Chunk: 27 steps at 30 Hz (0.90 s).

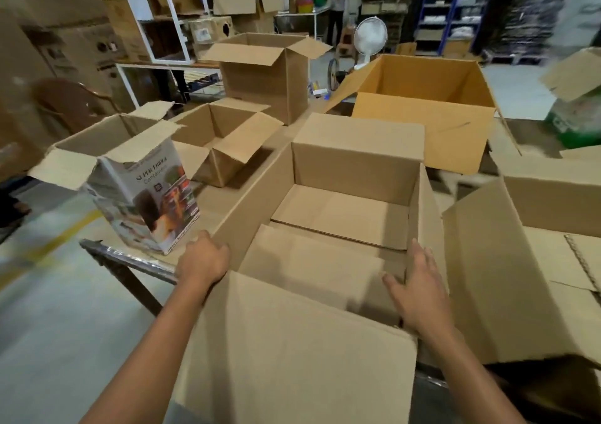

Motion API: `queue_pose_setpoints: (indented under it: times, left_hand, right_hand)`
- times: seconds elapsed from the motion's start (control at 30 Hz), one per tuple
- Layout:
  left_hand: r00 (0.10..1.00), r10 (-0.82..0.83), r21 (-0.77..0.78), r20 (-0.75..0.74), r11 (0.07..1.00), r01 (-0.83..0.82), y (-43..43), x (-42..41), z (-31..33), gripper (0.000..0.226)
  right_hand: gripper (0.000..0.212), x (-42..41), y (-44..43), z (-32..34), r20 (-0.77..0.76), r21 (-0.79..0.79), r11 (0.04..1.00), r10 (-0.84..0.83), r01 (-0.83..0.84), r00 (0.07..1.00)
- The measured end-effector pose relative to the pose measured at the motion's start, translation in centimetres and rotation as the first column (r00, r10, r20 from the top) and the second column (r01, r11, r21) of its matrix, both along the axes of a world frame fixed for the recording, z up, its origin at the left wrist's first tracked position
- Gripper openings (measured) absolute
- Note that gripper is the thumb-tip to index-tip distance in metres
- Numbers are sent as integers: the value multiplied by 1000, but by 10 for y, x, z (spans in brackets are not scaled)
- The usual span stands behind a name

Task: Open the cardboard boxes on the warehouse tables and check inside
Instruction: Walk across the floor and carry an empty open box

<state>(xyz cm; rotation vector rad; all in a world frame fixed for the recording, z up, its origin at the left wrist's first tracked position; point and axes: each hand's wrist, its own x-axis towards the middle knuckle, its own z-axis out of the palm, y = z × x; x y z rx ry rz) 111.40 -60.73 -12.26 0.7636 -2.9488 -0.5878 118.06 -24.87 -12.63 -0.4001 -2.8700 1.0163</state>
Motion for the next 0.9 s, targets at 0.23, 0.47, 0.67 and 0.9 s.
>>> queue_pose_setpoints:
  times: [0.23,0.47,0.67,0.9]
  left_hand:
    - [983,-180,66,-25,981,182,-16,-4,-10,39]
    - [986,-140,300,-89,940,161,-21,8,-2,53]
    - [988,153,814,-10,575,-81,-40,34,-26,93]
    - [987,-98,954,131,283,-98,-71,55,-34,22]
  right_hand:
    - [51,28,-7,6,-113,-428,869,-323,248,940]
    - [81,81,-33,-3,251,-601,581,-516,550,819]
    - [112,120,-65,-14,340,-596,332,-720,731,605]
    - [29,151,-103,-11,327,-748,229,-690,623,646]
